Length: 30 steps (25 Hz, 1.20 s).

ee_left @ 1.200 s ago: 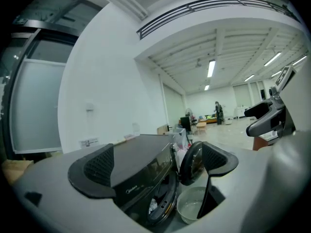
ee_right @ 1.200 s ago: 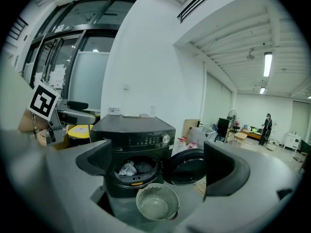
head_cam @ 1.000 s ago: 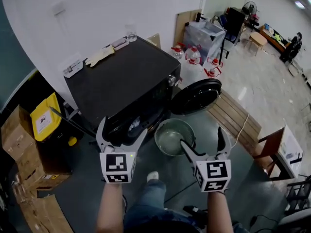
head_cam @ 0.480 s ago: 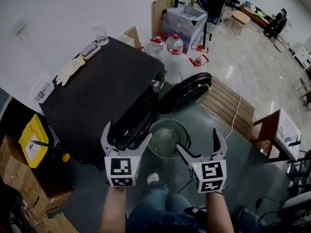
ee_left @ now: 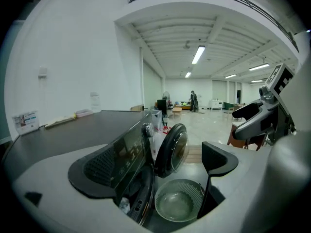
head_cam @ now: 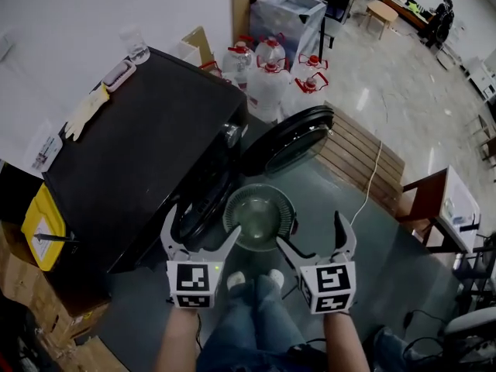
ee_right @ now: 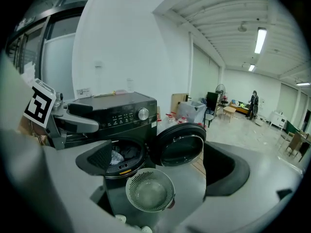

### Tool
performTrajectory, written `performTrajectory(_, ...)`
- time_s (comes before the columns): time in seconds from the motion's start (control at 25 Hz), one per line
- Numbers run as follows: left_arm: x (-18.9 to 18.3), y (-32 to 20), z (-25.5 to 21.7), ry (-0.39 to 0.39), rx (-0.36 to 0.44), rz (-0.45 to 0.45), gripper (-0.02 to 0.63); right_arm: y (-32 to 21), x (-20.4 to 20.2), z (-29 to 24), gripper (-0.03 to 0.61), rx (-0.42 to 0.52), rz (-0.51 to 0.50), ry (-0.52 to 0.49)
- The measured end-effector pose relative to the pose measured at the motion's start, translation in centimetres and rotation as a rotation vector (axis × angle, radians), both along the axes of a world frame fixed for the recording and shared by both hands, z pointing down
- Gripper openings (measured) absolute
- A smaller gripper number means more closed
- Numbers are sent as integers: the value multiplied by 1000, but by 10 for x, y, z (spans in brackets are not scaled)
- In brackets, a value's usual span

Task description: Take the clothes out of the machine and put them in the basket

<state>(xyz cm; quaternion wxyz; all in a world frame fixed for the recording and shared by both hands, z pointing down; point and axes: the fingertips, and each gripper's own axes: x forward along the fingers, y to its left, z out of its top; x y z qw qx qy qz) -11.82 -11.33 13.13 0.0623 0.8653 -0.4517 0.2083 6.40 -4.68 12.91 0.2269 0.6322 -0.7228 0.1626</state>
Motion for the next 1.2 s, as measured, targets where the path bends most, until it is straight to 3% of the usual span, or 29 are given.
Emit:
performTrajectory(0.4,23,7,106,-55,-129,-35,566,-14,25,79,569,-52,-53,-51)
performTrajectory(0.84,21,-15,227,-169,-155,-7,566,-30,53,204,569,-55,-29,-27)
performTrajectory(1.2,7,-41,311,-267,-137,24,566,-35,26,294,569,-77,-78,-34)
